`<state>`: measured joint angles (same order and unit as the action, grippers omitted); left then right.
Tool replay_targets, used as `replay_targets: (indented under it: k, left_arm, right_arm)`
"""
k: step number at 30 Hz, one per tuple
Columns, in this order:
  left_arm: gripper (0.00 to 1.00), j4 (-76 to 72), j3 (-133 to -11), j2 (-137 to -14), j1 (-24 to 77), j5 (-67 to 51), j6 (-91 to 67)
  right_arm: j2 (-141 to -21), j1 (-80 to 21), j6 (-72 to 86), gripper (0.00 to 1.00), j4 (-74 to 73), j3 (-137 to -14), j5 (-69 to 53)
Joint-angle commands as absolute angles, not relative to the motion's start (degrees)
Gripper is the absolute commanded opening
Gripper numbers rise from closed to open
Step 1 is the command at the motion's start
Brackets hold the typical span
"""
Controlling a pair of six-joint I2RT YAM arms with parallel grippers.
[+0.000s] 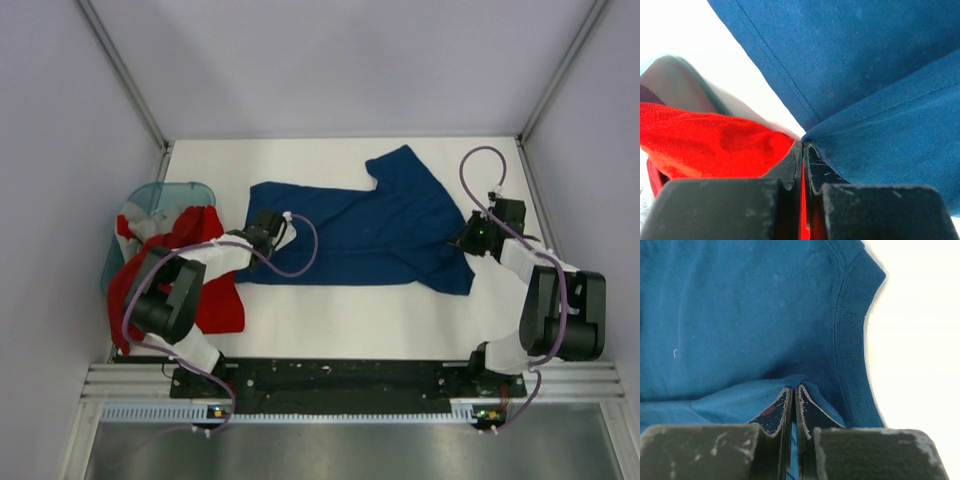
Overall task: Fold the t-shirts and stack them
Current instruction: Fold the flattened tshirt in 1/3 of the way
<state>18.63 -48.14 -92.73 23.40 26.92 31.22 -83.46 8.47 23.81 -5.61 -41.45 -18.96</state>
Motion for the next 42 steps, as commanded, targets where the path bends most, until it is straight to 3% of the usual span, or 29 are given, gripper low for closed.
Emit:
replay_targets:
  k: [1,12,16,19,22,27,42]
  left_arm:
    - [0.0,13.9,-49.7,-93.9,23.2,30.1,33.1]
    - [0.0,7.9,-51.1,-95.8,23.2,32.0,38.6]
    - [0.4,5.6,-51.1,-96.1,23.1,36.0,40.4]
    - [0.52,10.2,-54.9,-93.7,23.3,35.9,37.7]
    - [0.52,19.3,-57.7,-89.0,24.8,29.1,32.9]
    - [0.45,24.4,-50.5,-84.4,30.0,19.8,30.8]
    - [0.41,12.3,-39.6,-93.2,30.3,27.0,33.0]
  right_arm:
    - [-84.5,8.3,22.1,0.0,-4.9,-44.7,-18.2]
    - [-86.4,8.3,21.4,0.0,-7.0,-46.1,-17.1]
    - [-86.9,8.3,21.2,0.0,-7.6,-47.3,-17.1]
    - [-88.8,8.3,20.9,0.01,-8.2,-49.5,-16.9]
    - [-92.0,8.3,21.8,0.02,-7.9,-51.2,-17.7]
    - [-95.4,8.3,22.9,0.02,-9.0,-54.0,-18.3]
    - [-95.6,7.9,18.1,0.0,-11.6,-61.4,-27.5]
